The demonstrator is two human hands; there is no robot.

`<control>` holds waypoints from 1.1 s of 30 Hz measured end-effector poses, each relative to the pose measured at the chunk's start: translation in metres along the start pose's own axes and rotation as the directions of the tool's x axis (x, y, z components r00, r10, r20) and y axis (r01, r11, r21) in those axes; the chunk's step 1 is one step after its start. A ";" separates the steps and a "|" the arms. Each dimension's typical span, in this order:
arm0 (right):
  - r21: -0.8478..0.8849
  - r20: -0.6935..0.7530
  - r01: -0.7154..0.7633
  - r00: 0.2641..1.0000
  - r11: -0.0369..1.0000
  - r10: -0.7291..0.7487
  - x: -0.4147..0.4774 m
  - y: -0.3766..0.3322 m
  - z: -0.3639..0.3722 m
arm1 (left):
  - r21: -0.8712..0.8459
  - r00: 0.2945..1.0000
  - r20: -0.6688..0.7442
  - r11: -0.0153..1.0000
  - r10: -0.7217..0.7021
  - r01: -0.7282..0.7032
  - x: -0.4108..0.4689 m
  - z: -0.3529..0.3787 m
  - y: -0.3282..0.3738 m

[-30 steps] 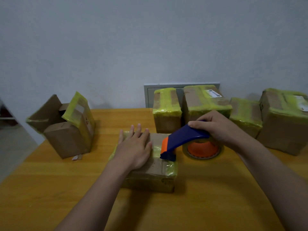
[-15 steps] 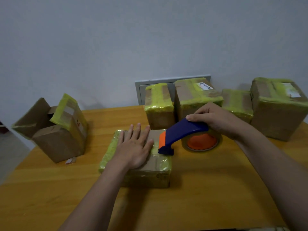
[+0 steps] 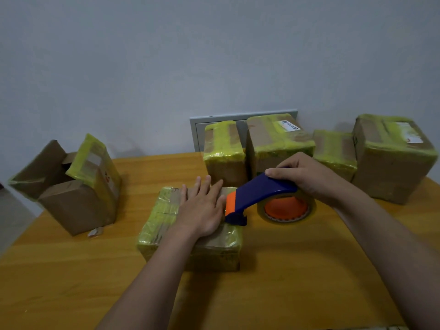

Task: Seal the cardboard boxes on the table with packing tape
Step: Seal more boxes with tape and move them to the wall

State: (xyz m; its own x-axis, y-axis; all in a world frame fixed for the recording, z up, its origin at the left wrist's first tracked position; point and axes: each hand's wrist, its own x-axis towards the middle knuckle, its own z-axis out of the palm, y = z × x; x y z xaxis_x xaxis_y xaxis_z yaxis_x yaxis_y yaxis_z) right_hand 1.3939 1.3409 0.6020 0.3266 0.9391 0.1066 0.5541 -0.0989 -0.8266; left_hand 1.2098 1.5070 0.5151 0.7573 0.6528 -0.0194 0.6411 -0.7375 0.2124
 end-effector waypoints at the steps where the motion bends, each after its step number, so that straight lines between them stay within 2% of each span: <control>1: 0.019 0.013 -0.005 1.000 1.000 0.005 -0.002 0.002 -0.003 | 0.006 1.000 0.003 1.000 -0.003 0.003 0.001 0.002 -0.001; 4: 0.050 0.063 -0.003 0.998 0.999 0.000 -0.007 0.005 -0.008 | 0.017 1.000 0.010 1.000 -0.009 0.009 0.000 0.003 -0.002; 8: 0.064 0.005 -0.012 1.000 0.998 0.012 -0.013 0.013 -0.023 | 0.008 1.000 0.023 1.000 -0.021 0.021 0.000 0.003 0.000; 15: 0.055 0.027 -0.044 0.999 0.998 0.042 -0.017 0.021 -0.029 | 0.023 0.999 0.027 0.999 -0.032 0.031 0.001 0.003 0.001; 21: -0.098 0.060 -0.052 0.997 0.994 0.058 -0.001 0.012 -0.021 | 0.014 0.999 0.025 0.999 -0.029 0.029 0.000 0.002 0.002; 26: -0.110 0.045 -0.021 0.999 0.994 0.026 0.004 0.012 -0.021 | 0.037 0.998 0.045 0.998 -0.043 0.041 0.001 0.002 0.004; 29: -0.325 0.093 0.021 0.996 0.945 0.010 0.001 0.026 -0.004 | 0.031 0.998 0.035 0.999 -0.043 0.042 0.001 0.001 0.005; 30: -0.339 0.083 0.019 0.996 0.941 0.010 -0.002 0.035 0.005 | 0.026 0.998 0.038 0.999 -0.040 0.039 0.000 0.001 0.004; 33: -0.206 -0.022 0.000 1.000 0.978 -0.005 -0.007 0.056 0.021 | 0.026 0.999 0.033 0.999 -0.041 0.040 -0.001 0.000 0.005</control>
State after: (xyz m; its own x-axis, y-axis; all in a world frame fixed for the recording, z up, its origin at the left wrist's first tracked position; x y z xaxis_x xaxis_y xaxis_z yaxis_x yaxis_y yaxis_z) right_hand 1.4066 1.3356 0.5432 0.3407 0.9321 0.1228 0.7003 -0.1645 -0.6946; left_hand 1.2123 1.5025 0.5162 0.7342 0.6763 -0.0602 0.6739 -0.7151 0.1855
